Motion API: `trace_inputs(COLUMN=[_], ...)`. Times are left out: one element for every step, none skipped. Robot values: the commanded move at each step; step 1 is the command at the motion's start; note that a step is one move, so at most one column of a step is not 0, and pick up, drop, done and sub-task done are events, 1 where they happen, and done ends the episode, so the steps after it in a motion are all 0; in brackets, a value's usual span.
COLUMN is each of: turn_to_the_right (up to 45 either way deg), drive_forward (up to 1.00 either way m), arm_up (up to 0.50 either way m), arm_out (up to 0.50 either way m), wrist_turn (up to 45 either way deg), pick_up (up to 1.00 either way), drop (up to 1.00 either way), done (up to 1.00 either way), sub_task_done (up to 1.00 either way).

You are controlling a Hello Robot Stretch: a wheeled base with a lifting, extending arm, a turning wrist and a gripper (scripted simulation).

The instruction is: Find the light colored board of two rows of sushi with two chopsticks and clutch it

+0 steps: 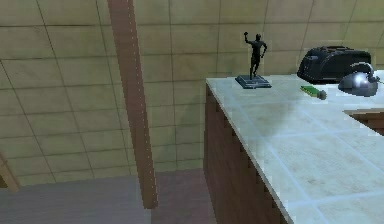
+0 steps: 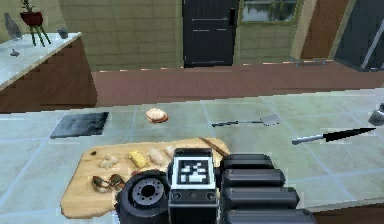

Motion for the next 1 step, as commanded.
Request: trace_inputs(turn_to_the_right=[0.0], drive_forward=[0.0], arm_up=[0.0], arm_out=[0.0], wrist_turn=[45.0], pick_up=[0.0], drop=[0.0], done=[0.0], sub_task_done=[0.0])
